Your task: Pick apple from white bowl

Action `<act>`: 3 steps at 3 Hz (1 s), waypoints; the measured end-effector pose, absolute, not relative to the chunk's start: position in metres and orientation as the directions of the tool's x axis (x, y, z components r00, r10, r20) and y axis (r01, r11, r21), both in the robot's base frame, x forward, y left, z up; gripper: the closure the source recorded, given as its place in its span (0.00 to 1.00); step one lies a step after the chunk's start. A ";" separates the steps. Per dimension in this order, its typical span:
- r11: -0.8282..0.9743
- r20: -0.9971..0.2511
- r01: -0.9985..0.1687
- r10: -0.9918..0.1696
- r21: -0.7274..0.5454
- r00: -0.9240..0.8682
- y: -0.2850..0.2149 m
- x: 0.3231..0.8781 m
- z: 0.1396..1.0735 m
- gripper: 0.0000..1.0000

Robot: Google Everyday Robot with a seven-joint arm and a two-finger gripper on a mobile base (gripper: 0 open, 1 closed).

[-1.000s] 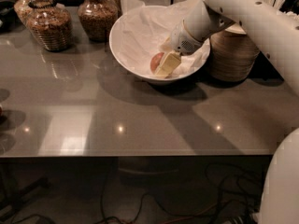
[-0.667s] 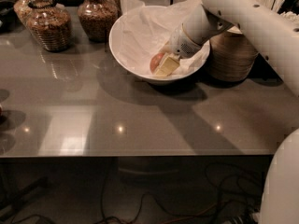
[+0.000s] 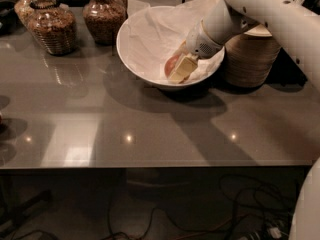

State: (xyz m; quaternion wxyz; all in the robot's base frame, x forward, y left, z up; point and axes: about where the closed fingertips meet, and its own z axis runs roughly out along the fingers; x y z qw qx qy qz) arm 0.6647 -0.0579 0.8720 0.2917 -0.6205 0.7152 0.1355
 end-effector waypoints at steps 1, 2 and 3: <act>0.206 -0.604 -0.951 -0.797 -0.229 -0.027 -0.066 0.660 0.904 1.00; 0.210 -0.630 -0.938 -0.777 -0.276 0.012 -0.077 0.644 0.938 1.00; 0.201 -0.651 -0.932 -0.757 -0.301 0.046 -0.084 0.622 0.961 1.00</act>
Offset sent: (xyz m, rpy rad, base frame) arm -0.0414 -0.0391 0.1123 0.0933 -0.1996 -0.0098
